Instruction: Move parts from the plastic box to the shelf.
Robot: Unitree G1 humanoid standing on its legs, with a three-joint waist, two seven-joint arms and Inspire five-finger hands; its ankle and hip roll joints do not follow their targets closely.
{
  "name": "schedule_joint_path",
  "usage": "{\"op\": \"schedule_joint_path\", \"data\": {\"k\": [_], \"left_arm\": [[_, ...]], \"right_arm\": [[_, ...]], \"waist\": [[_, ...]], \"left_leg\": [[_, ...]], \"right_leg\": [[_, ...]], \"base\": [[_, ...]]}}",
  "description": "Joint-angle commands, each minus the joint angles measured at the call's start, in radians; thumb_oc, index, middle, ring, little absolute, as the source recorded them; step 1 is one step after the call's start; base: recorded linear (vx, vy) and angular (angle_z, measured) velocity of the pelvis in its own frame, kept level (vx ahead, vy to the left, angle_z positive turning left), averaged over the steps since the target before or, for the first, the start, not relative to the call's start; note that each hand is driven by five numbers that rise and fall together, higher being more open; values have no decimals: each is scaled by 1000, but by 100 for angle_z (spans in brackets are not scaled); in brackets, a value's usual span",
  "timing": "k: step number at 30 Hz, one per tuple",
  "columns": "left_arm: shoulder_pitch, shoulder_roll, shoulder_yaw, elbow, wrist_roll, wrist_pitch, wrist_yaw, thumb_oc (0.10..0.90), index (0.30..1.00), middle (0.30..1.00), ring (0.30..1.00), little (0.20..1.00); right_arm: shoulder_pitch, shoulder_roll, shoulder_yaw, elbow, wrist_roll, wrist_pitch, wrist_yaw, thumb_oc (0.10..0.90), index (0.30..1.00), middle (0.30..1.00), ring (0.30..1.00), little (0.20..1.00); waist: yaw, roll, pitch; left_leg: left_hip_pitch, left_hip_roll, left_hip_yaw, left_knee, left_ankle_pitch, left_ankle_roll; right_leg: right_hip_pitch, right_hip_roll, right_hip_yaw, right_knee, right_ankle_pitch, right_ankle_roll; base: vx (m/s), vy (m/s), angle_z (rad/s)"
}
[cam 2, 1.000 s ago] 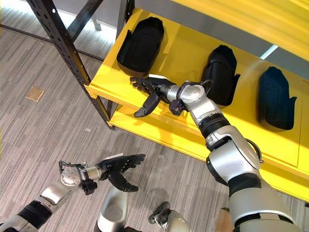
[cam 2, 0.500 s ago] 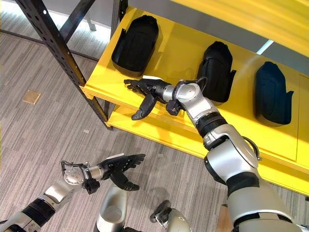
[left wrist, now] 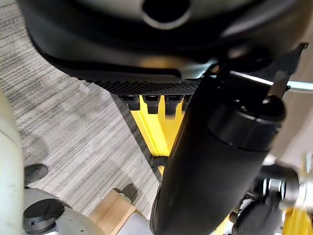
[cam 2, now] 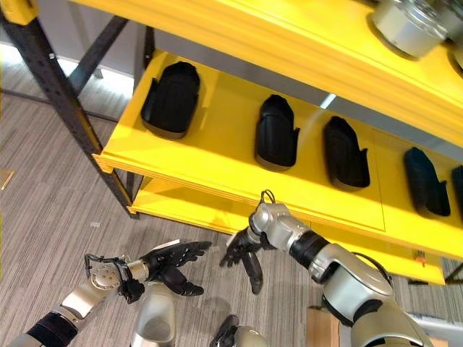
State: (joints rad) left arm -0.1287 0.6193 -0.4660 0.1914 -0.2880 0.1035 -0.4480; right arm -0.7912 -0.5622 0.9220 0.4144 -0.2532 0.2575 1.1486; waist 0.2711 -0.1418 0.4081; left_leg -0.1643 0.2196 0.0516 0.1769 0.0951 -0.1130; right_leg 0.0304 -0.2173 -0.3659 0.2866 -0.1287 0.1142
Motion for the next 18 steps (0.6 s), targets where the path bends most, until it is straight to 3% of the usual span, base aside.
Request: {"op": "schedule_joint_path", "data": {"k": [1,2,4,6,7,11,12,15,17,18], "left_arm": [[-10,-73,-3,-103,-22,-83,-26,900,1000,1000,1000,1000],[3,-75,2,-111,-38,-90,-25,900,1000,1000,1000,1000],[174,14,105,-138,-152,-247,-125,900,1000,1000,1000,1000],[302,76,245,-168,-375,-271,-267,900,1000,1000,1000,1000],[331,78,295,-170,-434,-281,-331,900,1000,1000,1000,1000],[349,27,329,-130,-491,-261,-387,900,1000,1000,1000,1000],[349,-10,337,-108,-494,-256,-402,900,1000,1000,1000,1000],[353,-63,342,-77,-478,-278,-382,900,1000,1000,1000,1000],[357,-96,354,-52,-464,-286,-374,900,1000,1000,1000,1000],[361,-120,359,-33,-478,-269,-369,900,1000,1000,1000,1000]], "right_arm": [[-84,-71,-84,-84,57,-21,26,900,1000,1000,1000,1000],[-63,-105,-91,-137,116,-41,26,900,1000,1000,1000,1000],[81,-278,-184,-374,391,-127,1,900,1000,1000,1000,1000],[328,-390,-343,-568,730,-243,-68,900,1000,1000,1000,1000],[459,-307,-475,-589,937,-297,-134,900,1000,1000,1000,1000],[622,-132,-629,-544,1136,-353,-162,900,1000,1000,1000,1000],[669,-42,-675,-517,1177,-338,-182,900,1000,1000,1000,1000],[709,85,-732,-438,1183,-311,-249,900,1000,1000,1000,1000],[745,145,-758,-382,1160,-297,-224,900,1000,1000,1000,1000],[772,178,-770,-346,1129,-270,-290,900,1000,1000,1000,1000]], "waist": [[-4,24,-57],[-17,24,-76],[-39,53,-119],[-63,88,-168],[-79,95,-197],[-109,109,-227],[-125,116,-235],[-150,126,-248],[-164,130,-255],[-174,131,-257]], "left_leg": [[23,18,44,-88,63,9],[33,21,48,-100,67,8],[63,15,56,-141,86,3],[100,20,67,-179,100,-1],[128,22,80,-204,99,-1],[172,33,112,-230,94,0],[190,39,127,-241,93,0],[216,51,151,-261,90,-4],[222,58,166,-264,85,-7],[228,62,175,-264,79,-10]], "right_leg": [[19,-3,-8,69,-16,-25],[22,-2,-4,53,-7,-23],[52,-20,-4,-10,21,-9],[89,-37,-15,-74,58,15],[114,-43,-19,-124,86,33],[130,-48,-16,-179,124,49],[131,-50,-13,-194,134,53],[130,-49,-5,-225,152,54],[129,-46,-3,-242,158,54],[130,-45,-2,-250,160,55]], "base": [[22,55,-12],[6,134,-7],[-9,259,-13],[-7,235,-16],[-10,99,-8],[-27,16,-7],[-17,5,-4],[-16,-5,-13],[-23,-15,-29],[-27,-24,-36]]}}
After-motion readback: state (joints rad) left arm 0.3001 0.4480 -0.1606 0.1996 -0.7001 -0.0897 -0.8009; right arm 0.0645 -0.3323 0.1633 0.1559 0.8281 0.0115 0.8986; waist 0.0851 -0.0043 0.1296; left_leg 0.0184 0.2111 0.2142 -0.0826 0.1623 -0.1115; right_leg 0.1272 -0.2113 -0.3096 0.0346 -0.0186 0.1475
